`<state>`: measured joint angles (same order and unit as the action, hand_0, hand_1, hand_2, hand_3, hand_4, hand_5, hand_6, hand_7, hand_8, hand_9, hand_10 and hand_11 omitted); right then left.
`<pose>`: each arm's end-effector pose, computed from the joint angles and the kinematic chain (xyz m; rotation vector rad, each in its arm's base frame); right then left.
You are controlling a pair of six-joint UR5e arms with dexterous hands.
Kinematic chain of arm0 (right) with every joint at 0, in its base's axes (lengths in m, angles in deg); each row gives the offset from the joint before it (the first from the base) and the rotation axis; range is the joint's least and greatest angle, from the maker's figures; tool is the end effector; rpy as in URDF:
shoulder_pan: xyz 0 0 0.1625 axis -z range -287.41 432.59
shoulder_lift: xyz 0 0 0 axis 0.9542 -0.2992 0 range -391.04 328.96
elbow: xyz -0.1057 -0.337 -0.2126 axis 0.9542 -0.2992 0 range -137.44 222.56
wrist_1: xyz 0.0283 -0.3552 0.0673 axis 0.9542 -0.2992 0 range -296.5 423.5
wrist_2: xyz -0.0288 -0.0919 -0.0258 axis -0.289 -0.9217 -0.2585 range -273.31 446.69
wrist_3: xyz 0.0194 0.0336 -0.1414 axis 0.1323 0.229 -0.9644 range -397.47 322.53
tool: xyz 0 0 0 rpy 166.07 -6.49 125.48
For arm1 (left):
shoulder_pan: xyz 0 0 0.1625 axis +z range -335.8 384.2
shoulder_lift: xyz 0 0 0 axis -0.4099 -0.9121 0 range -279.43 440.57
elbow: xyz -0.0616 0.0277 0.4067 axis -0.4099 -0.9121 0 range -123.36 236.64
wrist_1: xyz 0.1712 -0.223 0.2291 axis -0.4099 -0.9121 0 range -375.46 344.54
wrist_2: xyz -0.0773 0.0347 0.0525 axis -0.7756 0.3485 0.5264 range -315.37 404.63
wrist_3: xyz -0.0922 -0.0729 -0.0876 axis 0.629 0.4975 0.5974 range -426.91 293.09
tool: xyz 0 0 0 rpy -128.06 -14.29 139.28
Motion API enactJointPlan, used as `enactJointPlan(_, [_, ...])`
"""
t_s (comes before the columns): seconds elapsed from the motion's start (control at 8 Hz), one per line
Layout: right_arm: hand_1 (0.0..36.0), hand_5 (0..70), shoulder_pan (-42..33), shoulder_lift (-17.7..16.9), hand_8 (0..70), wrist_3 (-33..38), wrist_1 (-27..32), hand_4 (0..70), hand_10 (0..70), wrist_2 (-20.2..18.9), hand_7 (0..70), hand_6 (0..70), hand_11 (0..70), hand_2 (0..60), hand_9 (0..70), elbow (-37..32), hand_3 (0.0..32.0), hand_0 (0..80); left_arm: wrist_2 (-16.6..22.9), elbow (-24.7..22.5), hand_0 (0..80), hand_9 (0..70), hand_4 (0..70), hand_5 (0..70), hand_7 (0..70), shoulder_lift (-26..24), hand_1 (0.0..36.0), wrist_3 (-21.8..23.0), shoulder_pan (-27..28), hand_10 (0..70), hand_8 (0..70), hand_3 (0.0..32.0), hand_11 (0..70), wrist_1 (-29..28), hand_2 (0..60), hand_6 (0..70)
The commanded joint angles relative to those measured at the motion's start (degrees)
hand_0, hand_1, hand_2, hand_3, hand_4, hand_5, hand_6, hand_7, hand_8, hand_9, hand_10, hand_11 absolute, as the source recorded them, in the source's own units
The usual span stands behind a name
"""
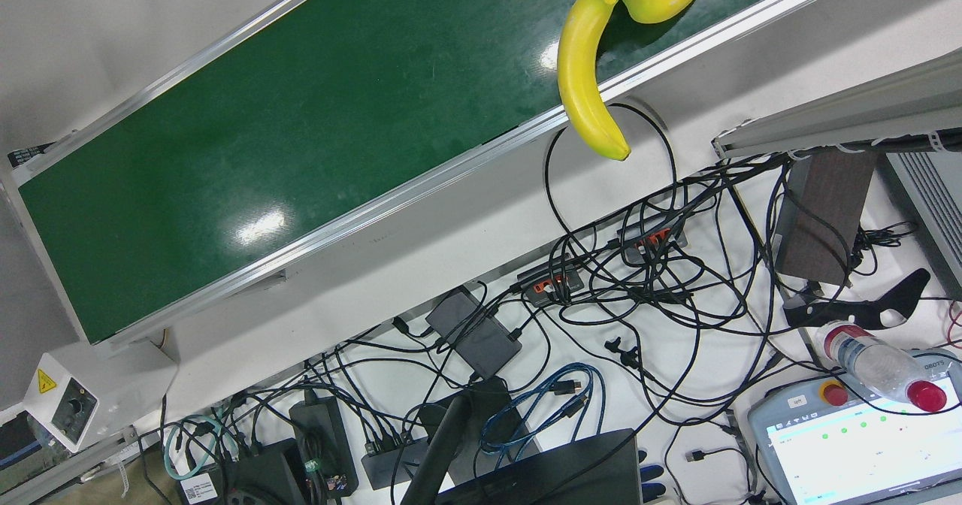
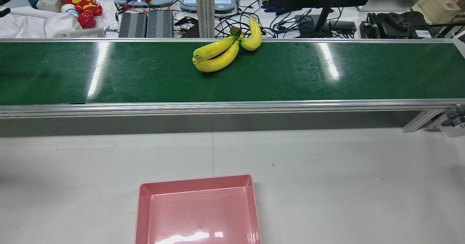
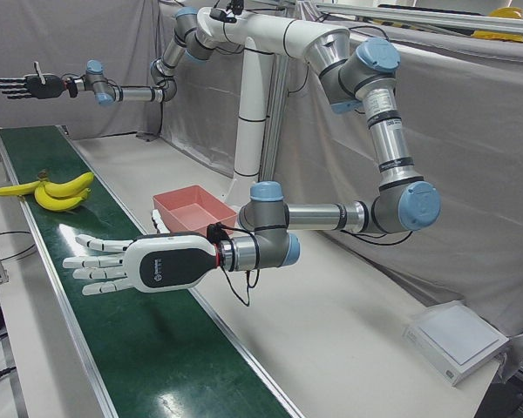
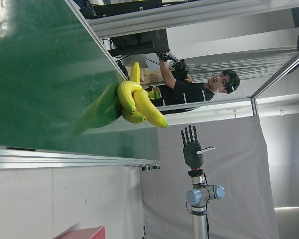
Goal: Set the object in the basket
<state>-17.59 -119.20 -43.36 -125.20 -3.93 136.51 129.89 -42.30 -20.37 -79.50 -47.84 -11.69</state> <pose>0.1332 -0.4898 0.6474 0.0998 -2.1089 2.2176 0.0354 -0.5809 0.5077 -0.0364 2.3260 -1.7118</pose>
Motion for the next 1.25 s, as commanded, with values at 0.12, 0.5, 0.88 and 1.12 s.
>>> enactJointPlan(0.12, [0.0, 0.0, 0.0, 0.0, 0.0, 0.0, 0.0, 0.0, 0.0, 0.0, 0.0, 0.0, 0.0, 0.0, 0.0, 0.0, 0.0, 0.0, -0.1, 0.0, 59.3, 10.7, 12.2, 19.9, 7.3, 0.1, 17.8, -0.1, 0.1, 4.7, 9.1, 7.0, 9.1, 0.2, 0.0, 1.6])
enactJointPlan(0.5, [0.0, 0.0, 0.0, 0.0, 0.0, 0.0, 0.0, 0.0, 0.0, 0.0, 0.0, 0.0, 0.0, 0.0, 0.0, 0.0, 0.0, 0.0, -0.1, 0.1, 59.0, 10.9, 12.8, 19.1, 7.3, 0.2, 18.0, -0.2, 0.1, 4.8, 9.1, 7.0, 9.2, 0.1, 0.0, 1.5])
enactJointPlan(0.88, [0.0, 0.0, -0.1, 0.0, 0.0, 0.0, 0.0, 0.0, 0.0, 0.0, 0.0, 0.0, 0.0, 0.0, 0.0, 0.0, 0.0, 0.0, -0.1, 0.1, 58.9, 11.0, 12.6, 20.0, 7.4, 0.2, 17.9, -0.2, 0.1, 4.9, 9.1, 6.8, 9.4, 0.2, 0.0, 1.7])
enactJointPlan(1.12, [0.0, 0.0, -0.1, 0.0, 0.0, 0.0, 0.0, 0.0, 0.0, 0.0, 0.0, 0.0, 0.0, 0.0, 0.0, 0.0, 0.0, 0.0, 0.0, 0.1, 58.7, 10.9, 12.7, 19.5, 7.4, 0.2, 17.7, -0.2, 0.1, 4.8, 8.9, 7.0, 9.2, 0.2, 0.0, 1.7])
